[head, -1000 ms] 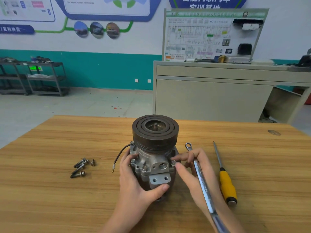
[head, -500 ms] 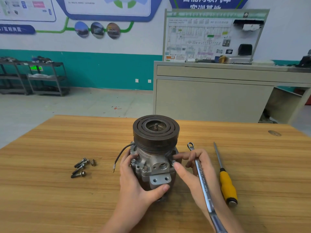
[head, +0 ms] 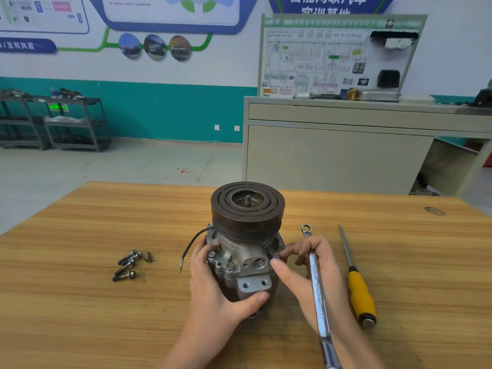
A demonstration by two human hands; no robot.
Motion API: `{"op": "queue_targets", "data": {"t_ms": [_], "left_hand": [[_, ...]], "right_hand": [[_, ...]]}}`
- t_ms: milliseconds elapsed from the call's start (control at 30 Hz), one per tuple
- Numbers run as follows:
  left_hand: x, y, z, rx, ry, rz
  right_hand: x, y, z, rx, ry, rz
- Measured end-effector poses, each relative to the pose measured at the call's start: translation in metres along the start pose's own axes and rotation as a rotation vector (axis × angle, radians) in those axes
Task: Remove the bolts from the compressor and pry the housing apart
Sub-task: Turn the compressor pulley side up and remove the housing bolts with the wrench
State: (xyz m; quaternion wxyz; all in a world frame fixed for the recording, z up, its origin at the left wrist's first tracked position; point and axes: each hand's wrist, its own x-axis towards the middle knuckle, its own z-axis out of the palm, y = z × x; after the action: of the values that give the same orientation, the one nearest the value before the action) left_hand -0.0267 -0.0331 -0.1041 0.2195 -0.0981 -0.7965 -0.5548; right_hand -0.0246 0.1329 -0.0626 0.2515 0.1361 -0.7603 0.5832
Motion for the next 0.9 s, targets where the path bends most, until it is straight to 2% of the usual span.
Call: {"op": "queue_targets", "data": {"t_ms": [200, 367, 500, 700, 900], "left_hand": [[0.0001, 0.0000, 0.0000, 0.015, 0.006, -0.005], [-0.0005, 0.0004, -0.0010, -0.001, -0.006, -0.005], [-0.0002, 0.0010, -0.0006, -0.001, -0.011, -0.006], [-0.0008, 0.0014, -0.0002, 0.015, -0.012, -0.009], [-0.0007, 0.0025, -0.0002, 0.003, -0.012, -0.013]], "right_hand": [[0.0005, 0.0018, -0.0031, -0.013, -0.049, 0.005], [-0.0002, 0.0007, -0.0001, -0.010, -0.017, 0.005], [-0.0011, 0.0034, -0.0031, 0.019, -0.073, 0.010], [-0.0006, 0.0018, -0.0014, -0.003, -0.010, 0.005], [-0.0008, 0.0024, -0.0051, 0.017, -0.043, 0.009]]}}
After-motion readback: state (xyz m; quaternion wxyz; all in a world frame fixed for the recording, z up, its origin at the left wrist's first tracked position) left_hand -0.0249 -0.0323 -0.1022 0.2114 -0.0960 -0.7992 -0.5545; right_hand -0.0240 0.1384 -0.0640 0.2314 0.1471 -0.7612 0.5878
